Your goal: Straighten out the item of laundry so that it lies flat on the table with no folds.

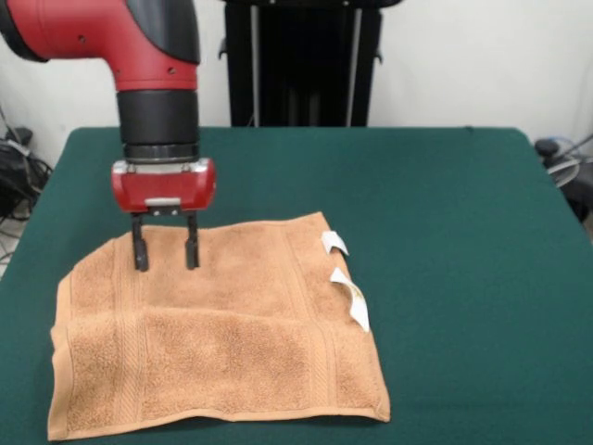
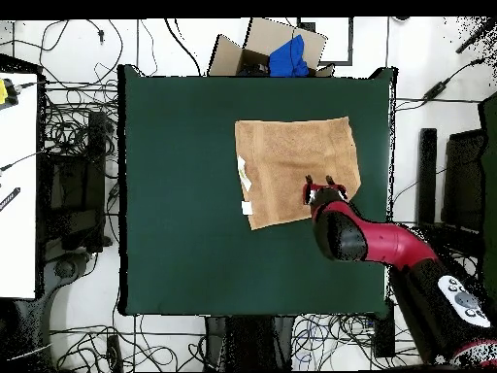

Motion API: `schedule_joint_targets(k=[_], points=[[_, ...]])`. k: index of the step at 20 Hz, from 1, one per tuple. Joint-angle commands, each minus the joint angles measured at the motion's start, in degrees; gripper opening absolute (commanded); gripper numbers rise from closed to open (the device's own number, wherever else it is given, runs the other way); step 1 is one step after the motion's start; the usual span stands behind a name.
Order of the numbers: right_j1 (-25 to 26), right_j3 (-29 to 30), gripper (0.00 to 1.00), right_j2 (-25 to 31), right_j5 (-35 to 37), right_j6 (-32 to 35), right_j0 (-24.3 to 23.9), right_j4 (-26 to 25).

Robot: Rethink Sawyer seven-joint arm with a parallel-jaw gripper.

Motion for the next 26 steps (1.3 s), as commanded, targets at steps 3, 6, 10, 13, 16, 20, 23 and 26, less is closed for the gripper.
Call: schedule_joint_targets(k=[3,6,10,13,16,20,23,26], points=[[2.57,-7.82,1.0,3.95,4.48,1.3,-2.96,-1.26],[2.08,-8.83,1.0,5.68,6.4,0.28,-3.9,-0.72],[1.26,-10.12,1.0,8.27,9.28,-0.89,-4.57,0.6],[0.92,-10.28,1.0,9.25,10.71,-1.0,-4.75,1.38],[0.58,-10.29,1.0,9.6,11.32,-0.39,-4.54,1.64],[1.32,-10.68,1.0,9.29,10.65,1.03,-3.79,1.32],[3.14,-11.56,1.0,8.16,9.01,2.41,-2.78,0.68],[2.38,-11.34,1.0,7.25,8.61,3.45,-2.02,0.98]])
